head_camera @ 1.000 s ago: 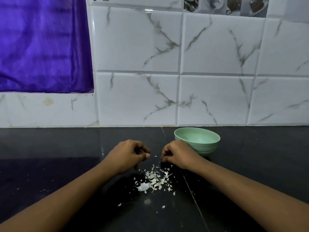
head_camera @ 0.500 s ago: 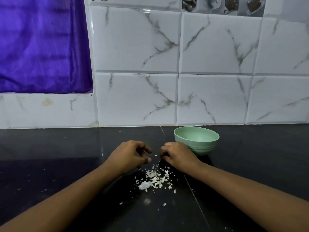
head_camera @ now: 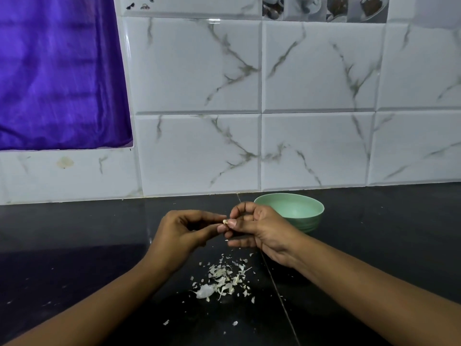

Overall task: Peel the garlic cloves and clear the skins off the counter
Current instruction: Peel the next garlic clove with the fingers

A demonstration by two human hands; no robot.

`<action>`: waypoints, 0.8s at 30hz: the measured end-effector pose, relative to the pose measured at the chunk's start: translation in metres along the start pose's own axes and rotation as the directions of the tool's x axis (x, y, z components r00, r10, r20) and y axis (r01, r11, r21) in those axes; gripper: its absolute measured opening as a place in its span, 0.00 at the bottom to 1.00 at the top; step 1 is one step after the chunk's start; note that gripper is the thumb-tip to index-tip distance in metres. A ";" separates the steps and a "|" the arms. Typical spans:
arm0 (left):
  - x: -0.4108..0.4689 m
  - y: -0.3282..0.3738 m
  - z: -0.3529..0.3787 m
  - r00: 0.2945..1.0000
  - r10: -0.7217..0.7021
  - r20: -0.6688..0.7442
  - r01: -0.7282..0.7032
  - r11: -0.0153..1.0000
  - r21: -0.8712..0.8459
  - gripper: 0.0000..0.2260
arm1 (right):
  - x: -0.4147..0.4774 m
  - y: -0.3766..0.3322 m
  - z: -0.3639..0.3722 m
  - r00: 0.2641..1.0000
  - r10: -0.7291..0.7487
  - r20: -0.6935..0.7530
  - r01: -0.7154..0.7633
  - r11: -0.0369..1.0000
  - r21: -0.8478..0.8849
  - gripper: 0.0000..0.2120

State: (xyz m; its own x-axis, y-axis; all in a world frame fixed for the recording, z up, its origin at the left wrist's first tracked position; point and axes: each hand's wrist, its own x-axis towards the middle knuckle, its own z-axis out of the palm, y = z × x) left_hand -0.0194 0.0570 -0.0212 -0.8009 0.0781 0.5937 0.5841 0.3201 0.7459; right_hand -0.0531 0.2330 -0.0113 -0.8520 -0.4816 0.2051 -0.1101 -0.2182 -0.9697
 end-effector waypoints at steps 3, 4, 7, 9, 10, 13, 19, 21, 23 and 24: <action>-0.002 0.003 0.002 0.999 0.007 -0.042 -0.007 1.000 -0.021 0.08 | -0.002 -0.003 0.001 0.999 -0.032 -0.003 0.032 0.998 -0.049 0.06; -0.002 0.003 0.003 0.999 0.008 -0.054 -0.009 1.000 -0.018 0.08 | -0.002 -0.004 0.001 0.999 -0.043 -0.002 0.043 0.996 -0.077 0.06; -0.003 0.004 0.003 0.997 0.014 -0.078 -0.014 1.000 0.003 0.06 | -0.004 -0.008 0.002 0.997 -0.072 -0.006 0.070 0.987 -0.144 0.05; -0.002 0.002 0.003 0.994 0.020 -0.103 -0.018 1.000 0.023 0.06 | -0.005 -0.009 0.002 0.996 -0.086 -0.012 0.082 0.979 -0.184 0.04; -0.002 0.002 0.002 0.993 0.021 -0.120 -0.017 0.999 0.033 0.06 | -0.005 -0.010 0.002 0.996 -0.089 -0.015 0.084 0.973 -0.214 0.03; -0.001 0.000 0.001 0.988 0.026 -0.152 -0.013 0.997 0.081 0.04 | -0.007 -0.011 0.004 0.994 -0.102 -0.031 0.086 0.941 -0.328 0.02; -0.005 0.003 0.003 0.986 0.106 -0.127 -0.058 0.942 0.331 0.06 | -0.005 -0.009 0.006 0.984 -0.158 -0.085 0.096 0.862 -0.498 0.03; -0.005 0.004 0.004 0.988 0.103 -0.119 -0.059 0.943 0.328 0.05 | -0.005 -0.010 0.005 0.984 -0.166 -0.070 0.104 0.840 -0.532 0.04; -0.005 0.005 0.004 0.991 0.076 -0.112 -0.043 0.959 0.279 0.03 | -0.006 -0.012 0.005 0.984 -0.177 -0.030 0.127 0.805 -0.580 0.04; -0.004 0.006 0.004 0.993 0.059 -0.105 -0.032 0.969 0.246 0.03 | -0.007 -0.012 0.005 0.982 -0.186 -0.011 0.142 0.784 -0.604 0.05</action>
State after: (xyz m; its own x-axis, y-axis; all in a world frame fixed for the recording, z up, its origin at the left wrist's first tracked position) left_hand -0.0131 0.0621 -0.0208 -0.7468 -0.0027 0.6650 0.5588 0.5397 0.6297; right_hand -0.0438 0.2350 -0.0001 -0.8221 -0.4234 0.3805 -0.5163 0.2729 -0.8118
